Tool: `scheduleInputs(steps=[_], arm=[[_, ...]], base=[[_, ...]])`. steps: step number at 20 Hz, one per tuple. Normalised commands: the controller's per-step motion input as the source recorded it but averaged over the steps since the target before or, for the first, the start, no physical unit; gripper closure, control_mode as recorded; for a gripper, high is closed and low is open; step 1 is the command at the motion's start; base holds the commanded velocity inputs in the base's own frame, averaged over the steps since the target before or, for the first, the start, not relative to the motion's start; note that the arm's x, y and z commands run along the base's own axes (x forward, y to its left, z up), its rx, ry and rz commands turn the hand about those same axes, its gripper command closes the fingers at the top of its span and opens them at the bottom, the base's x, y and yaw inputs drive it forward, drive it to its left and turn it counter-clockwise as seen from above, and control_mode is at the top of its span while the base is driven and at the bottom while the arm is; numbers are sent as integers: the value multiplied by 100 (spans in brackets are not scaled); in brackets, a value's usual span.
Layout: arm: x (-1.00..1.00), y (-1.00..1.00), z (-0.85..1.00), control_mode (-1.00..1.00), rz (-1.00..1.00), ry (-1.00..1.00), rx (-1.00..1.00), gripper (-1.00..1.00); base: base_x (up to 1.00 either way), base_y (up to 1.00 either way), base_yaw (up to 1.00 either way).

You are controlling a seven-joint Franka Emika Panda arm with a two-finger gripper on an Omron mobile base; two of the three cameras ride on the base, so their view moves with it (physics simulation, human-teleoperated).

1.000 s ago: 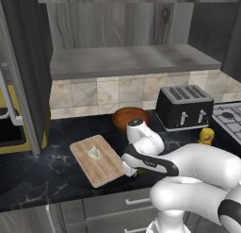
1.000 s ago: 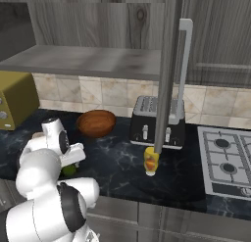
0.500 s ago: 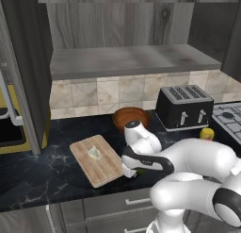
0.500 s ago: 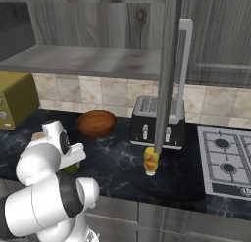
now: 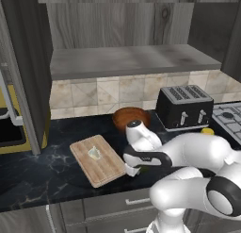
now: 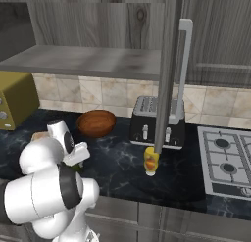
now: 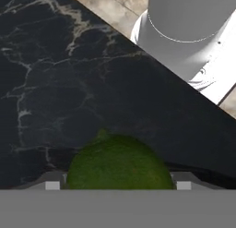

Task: Open the cabinet. Place the bowl and condiment on the counter. Then place the lime and garlic on the cutting board.

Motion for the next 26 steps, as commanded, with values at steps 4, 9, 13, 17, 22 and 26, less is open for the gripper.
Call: scheduleInputs(steps=[4,9,13,17,22,26], arm=[[-5,-37,-24,-100,6,0,0,100],[-13,-30,-13,-100,5,0,0,100],[-19,-4,22,-100,3,-1,0,100],[-22,1,73,-100,6,-5,0,100],[-19,1,78,-100,7,-4,0,100],[-13,11,47,-100,6,-4,0,100]], base=[[0,0,0],[0,0,0],[0,0,0],[0,0,0],[0,0,0],[0,0,0]])
